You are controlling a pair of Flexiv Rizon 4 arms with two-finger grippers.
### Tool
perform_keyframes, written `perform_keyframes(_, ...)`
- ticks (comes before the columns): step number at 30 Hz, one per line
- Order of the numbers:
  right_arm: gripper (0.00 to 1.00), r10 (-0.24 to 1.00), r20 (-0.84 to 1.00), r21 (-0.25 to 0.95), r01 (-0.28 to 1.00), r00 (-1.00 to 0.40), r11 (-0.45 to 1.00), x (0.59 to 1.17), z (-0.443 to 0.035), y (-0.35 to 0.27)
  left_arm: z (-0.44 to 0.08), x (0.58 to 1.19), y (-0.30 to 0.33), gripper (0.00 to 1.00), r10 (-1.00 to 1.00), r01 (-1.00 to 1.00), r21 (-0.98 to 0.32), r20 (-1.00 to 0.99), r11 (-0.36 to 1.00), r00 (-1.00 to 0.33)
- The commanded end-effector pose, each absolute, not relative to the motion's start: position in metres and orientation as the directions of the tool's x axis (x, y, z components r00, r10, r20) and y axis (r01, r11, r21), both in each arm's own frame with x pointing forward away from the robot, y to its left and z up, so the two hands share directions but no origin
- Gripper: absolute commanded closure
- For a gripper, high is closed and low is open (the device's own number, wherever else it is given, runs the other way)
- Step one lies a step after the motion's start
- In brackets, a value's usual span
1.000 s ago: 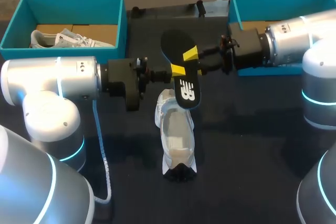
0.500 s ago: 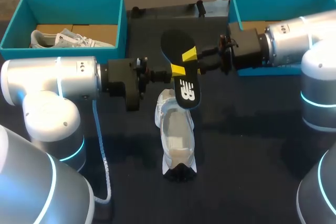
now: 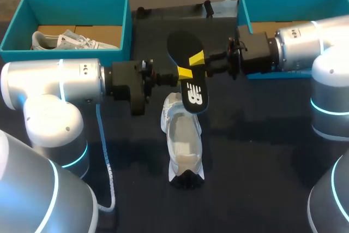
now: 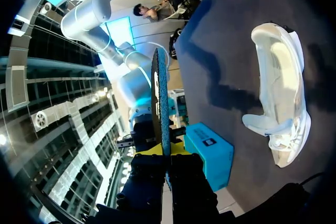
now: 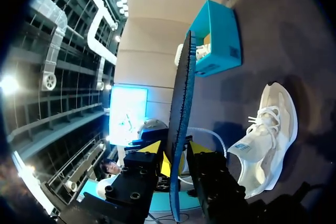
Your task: Take the shoe out of the shoebox, open the shoe tongue, remove and reinsert the insole, then place the shoe into the shoebox
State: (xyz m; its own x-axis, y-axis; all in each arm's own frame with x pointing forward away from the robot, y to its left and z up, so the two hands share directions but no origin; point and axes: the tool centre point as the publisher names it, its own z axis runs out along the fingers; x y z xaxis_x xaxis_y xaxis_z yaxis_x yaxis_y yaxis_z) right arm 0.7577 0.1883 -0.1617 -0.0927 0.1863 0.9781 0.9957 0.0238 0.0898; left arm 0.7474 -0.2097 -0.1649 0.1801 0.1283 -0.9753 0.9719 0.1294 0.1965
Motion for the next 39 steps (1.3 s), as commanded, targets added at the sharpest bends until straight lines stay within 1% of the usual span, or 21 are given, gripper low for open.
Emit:
perform_keyframes(1, 0.73, 0.185, 0.979, 0.087, 0.996, -0.088, 0.013, 0.756, -0.163, 0.19, -0.166, 0.747, -0.211, 1.0, 0.127, 0.971, 0.198, -0.975, 0.133, 0.182)
perform_keyframes(4, 0.74, 0.184, 0.979, 0.084, 0.996, -0.085, 0.011, 0.756, -0.163, 0.19, -0.166, 0.747, -0.211, 1.0, 0.127, 0.971, 0.198, -0.975, 0.133, 0.182)
perform_keyframes(9, 0.81, 0.18, 0.98, 0.083, 0.997, -0.081, -0.004, 0.755, -0.163, 0.19, -0.166, 0.747, -0.211, 1.0, 0.127, 0.971, 0.198, -0.975, 0.133, 0.182)
perform_keyframes(15, 0.77, 0.179, 0.981, 0.084, 0.996, -0.08, -0.017, 0.754, -0.162, 0.19, -0.166, 0.747, -0.211, 1.0, 0.127, 0.971, 0.198, -0.975, 0.133, 0.182)
perform_keyframes(18, 0.78, 0.18, 0.98, 0.086, 0.996, -0.081, -0.023, 0.754, -0.162, 0.19, -0.166, 0.747, -0.211, 1.0, 0.127, 0.971, 0.198, -0.975, 0.133, 0.182)
perform_keyframes(20, 0.84, 0.178, 0.981, 0.086, 0.996, -0.081, -0.024, 0.754, -0.162, 0.19, -0.166, 0.747, -0.211, 1.0, 0.127, 0.971, 0.198, -0.975, 0.133, 0.182)
perform_keyframes(21, 0.94, 0.177, 0.981, 0.086, 0.996, -0.081, -0.024, 0.754, -0.162, 0.19, -0.166, 0.747, -0.211, 1.0, 0.127, 0.971, 0.198, -0.975, 0.133, 0.182)
perform_keyframes(22, 1.0, 0.176, 0.981, 0.086, 0.996, -0.081, -0.023, 0.754, -0.162, 0.19, -0.166, 0.747, -0.211, 1.0, 0.127, 0.971, 0.198, -0.975, 0.133, 0.182)
perform_keyframes(28, 1.0, 0.172, 0.982, 0.088, 0.996, -0.083, -0.021, 0.753, -0.16, 0.193, -0.166, 0.746, -0.211, 1.0, 0.124, 0.972, 0.198, -0.975, 0.13, 0.182)
perform_keyframes(29, 1.0, 0.172, 0.982, 0.089, 0.996, -0.084, -0.021, 0.753, -0.16, 0.193, -0.165, 0.746, -0.211, 0.93, 0.123, 0.972, 0.198, -0.976, 0.129, 0.182)
perform_keyframes(30, 1.0, 0.171, 0.982, 0.09, 0.996, -0.085, -0.021, 0.753, -0.16, 0.193, -0.165, 0.746, -0.21, 0.7, 0.122, 0.972, 0.197, -0.976, 0.129, 0.182)
perform_keyframes(31, 1.0, 0.171, 0.982, 0.09, 0.996, -0.085, -0.022, 0.753, -0.16, 0.193, -0.165, 0.746, -0.21, 0.52, 0.121, 0.972, 0.195, -0.976, 0.13, 0.18)
perform_keyframes(32, 1.0, 0.17, 0.982, 0.09, 0.996, -0.085, -0.022, 0.753, -0.16, 0.193, -0.165, 0.746, -0.208, 0.03, 0.12, 0.972, 0.194, -0.977, 0.131, 0.178)
perform_keyframes(33, 1.0, 0.17, 0.982, 0.09, 0.996, -0.085, -0.023, 0.753, -0.16, 0.193, -0.166, 0.746, -0.207, 0.0, 0.122, 0.973, 0.189, -0.977, 0.133, 0.173)
perform_keyframes(39, 1.0, 0.168, 0.982, 0.089, 0.996, -0.083, -0.029, 0.752, -0.164, 0.189, -0.162, 0.744, -0.186, 0.0, 0.145, 0.978, 0.168, -0.978, 0.124, 0.15)
